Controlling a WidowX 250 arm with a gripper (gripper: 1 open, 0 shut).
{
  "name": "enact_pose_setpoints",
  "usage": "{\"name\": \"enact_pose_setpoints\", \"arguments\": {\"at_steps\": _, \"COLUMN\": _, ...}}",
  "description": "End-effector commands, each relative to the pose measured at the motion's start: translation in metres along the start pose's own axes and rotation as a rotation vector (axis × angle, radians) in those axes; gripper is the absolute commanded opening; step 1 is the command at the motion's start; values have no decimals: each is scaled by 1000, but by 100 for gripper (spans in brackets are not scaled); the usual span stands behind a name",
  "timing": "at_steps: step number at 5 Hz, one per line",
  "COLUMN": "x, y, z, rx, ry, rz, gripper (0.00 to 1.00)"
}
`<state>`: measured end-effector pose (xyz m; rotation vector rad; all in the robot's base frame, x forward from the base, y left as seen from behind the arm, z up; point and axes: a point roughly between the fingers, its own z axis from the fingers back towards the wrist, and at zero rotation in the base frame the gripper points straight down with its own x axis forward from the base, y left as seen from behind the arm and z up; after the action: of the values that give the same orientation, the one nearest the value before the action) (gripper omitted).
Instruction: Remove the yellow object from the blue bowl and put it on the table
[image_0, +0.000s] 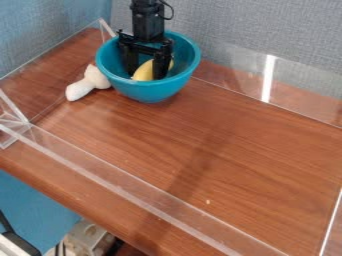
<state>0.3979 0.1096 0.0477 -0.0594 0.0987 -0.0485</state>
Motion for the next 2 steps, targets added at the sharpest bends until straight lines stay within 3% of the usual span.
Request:
{"name": "enact_pose_setpoints", "arguments": {"at_steps": 1, "x": 1, "y": 5, "z": 21, "rx": 5, "ry": -54, "rz": 4, "gripper": 100}}
{"name": "enact_pose_setpoints", "arguments": {"at_steps": 2, "x": -1, "y": 2, "z": 21, "rx": -6, "ry": -50, "rz": -5, "gripper": 100}}
